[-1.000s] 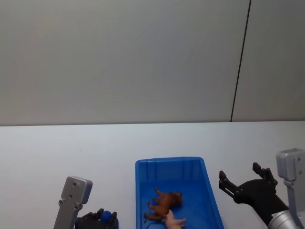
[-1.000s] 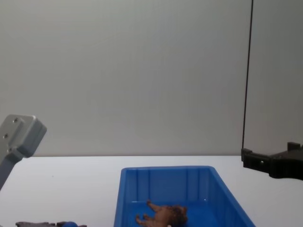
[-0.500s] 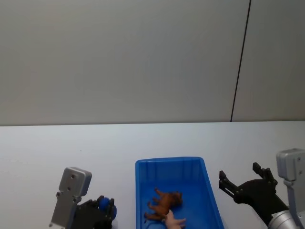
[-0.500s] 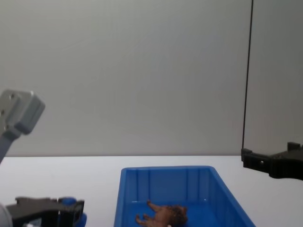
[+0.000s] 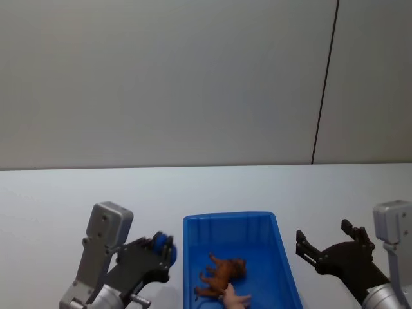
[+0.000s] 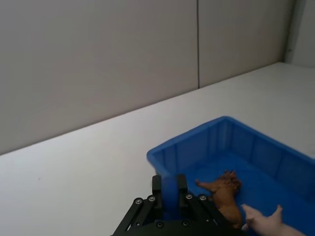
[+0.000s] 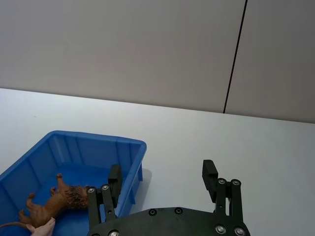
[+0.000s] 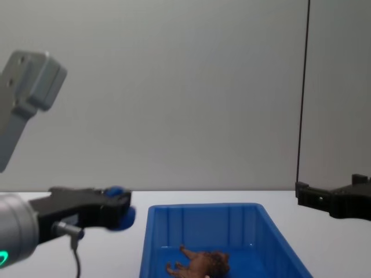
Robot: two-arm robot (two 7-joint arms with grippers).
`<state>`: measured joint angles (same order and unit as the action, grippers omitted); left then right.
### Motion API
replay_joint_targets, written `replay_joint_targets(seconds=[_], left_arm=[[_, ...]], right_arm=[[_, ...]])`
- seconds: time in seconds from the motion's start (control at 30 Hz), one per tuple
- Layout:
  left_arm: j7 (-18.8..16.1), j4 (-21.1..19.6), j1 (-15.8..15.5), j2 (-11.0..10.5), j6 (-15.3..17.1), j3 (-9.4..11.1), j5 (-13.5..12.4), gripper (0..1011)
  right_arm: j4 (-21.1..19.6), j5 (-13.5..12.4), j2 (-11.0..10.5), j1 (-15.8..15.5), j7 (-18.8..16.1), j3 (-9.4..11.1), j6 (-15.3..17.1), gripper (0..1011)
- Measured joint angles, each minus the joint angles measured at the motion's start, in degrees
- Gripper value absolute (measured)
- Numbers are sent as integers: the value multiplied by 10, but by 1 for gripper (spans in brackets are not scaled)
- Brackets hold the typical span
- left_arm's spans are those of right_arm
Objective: Pick up the two dolls from the table and place them into the box.
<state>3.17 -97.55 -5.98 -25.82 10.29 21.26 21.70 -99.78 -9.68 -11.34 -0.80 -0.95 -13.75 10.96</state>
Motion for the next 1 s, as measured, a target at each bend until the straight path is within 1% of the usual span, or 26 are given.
replay_joint_targets(seconds=[0.1,0.2,0.23,0.3,0.4,0.43,0.47,0.5,0.53,0.57,0.6,0.67,0.7,0.73,0.77,0.8,0.87,0.9,0.93,0.97,1.0], left_arm=[[15,1,-6,3,-10,0,-2,148],[38,5,-13,9,-22,1,-4,146],[50,7,-17,11,-28,2,-5,182],[62,9,-20,14,-34,2,-5,226],[87,16,-29,21,-44,4,-5,351],[93,17,-31,22,-46,5,-5,351],[106,21,-35,26,-52,6,-5,388],[106,21,-35,26,-52,6,-5,411],[117,24,-39,29,-56,7,-5,445],[129,27,-42,33,-60,9,-4,501],[133,29,-44,34,-62,9,-4,554],[142,32,-48,37,-66,10,-4,591],[150,34,-50,40,-69,11,-3,636],[153,35,-52,41,-70,12,-3,652],[160,37,-54,43,-73,13,-3,699],[160,37,-54,43,-73,13,-3,719],[170,40,-58,47,-77,14,-2,814],[170,40,-58,47,-77,14,-2,814],[175,42,-59,48,-79,14,-1,845],[179,43,-61,49,-80,15,-1,906],[179,43,-61,49,-80,15,-1,906]], right_arm=[[0,0,0,0,0,0,0,1001],[0,0,0,0,0,0,0,1001],[0,0,0,0,0,0,0,1001],[0,0,0,0,0,0,0,1001],[0,0,0,0,0,0,0,1001],[0,0,0,0,0,0,0,1001],[0,0,0,0,0,0,0,1001],[0,0,0,0,0,0,0,1001],[0,0,0,0,0,0,0,1001],[0,0,0,0,0,0,0,1001],[0,0,0,0,0,0,0,1001],[0,0,0,0,0,0,0,1001],[0,0,0,0,0,0,0,1001],[0,0,0,0,0,0,0,1001],[0,0,0,0,0,0,0,1001],[0,0,0,0,0,0,0,1001],[0,0,0,0,0,0,0,1001],[0,0,0,0,0,0,0,1001],[0,0,0,0,0,0,0,1001],[0,0,0,0,0,0,0,1001],[0,0,0,0,0,0,0,1001]])
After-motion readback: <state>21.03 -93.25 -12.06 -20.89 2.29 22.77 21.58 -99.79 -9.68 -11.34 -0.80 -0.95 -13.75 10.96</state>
